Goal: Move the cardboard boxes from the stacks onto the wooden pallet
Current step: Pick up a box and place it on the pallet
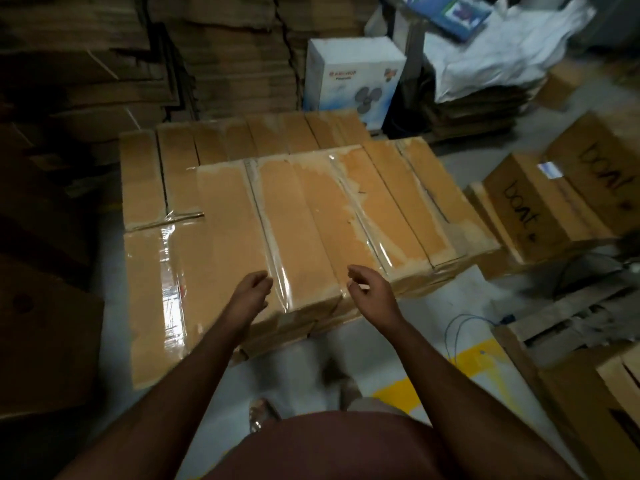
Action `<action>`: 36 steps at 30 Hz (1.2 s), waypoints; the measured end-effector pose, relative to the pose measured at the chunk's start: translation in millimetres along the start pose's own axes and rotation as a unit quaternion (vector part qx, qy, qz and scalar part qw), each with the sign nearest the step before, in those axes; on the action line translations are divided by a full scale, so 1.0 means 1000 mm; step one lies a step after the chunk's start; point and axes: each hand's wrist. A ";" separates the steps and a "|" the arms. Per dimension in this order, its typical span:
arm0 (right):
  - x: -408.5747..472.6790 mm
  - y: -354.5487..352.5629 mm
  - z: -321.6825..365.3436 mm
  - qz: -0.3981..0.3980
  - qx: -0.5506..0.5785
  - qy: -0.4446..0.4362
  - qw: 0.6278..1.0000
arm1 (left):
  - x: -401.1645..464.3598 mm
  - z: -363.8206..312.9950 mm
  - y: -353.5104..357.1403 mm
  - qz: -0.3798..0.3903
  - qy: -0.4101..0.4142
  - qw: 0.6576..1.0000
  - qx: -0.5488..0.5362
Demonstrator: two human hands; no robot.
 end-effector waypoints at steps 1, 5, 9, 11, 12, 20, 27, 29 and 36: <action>0.002 -0.012 0.002 -0.014 0.014 0.001 1.000 | -0.003 -0.011 0.014 0.011 0.022 1.000 -0.003; 0.005 -0.056 0.010 -0.069 0.070 -0.018 0.995 | -0.028 -0.055 0.074 0.048 0.092 0.995 -0.015; -0.011 -0.103 0.009 -0.106 0.134 -0.055 0.984 | -0.057 -0.080 0.144 0.069 0.144 0.987 -0.027; -0.025 -0.133 0.001 -0.115 0.156 -0.066 0.979 | -0.072 -0.089 0.187 0.084 0.163 0.982 -0.046; -0.034 -0.151 -0.005 -0.116 0.165 -0.065 0.977 | -0.080 -0.092 0.210 0.092 0.168 0.980 -0.057; -0.101 -0.314 -0.089 -0.232 0.222 -0.038 0.946 | -0.129 -0.106 0.398 0.204 0.202 0.958 -0.010; -0.128 -0.408 -0.164 -0.344 0.262 -0.002 0.902 | -0.133 -0.110 0.526 0.277 0.200 0.938 0.054; -0.124 -0.423 -0.182 -0.359 0.269 0.020 0.894 | -0.124 -0.109 0.556 0.287 0.191 0.937 0.063; -0.066 -0.491 -0.237 -0.367 0.232 0.060 0.899 | -0.059 -0.114 0.674 0.319 0.159 0.932 0.067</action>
Point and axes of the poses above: each hand's wrist, its own x-axis towards the middle knuckle, its own y-axis out of the palm, z = x × y
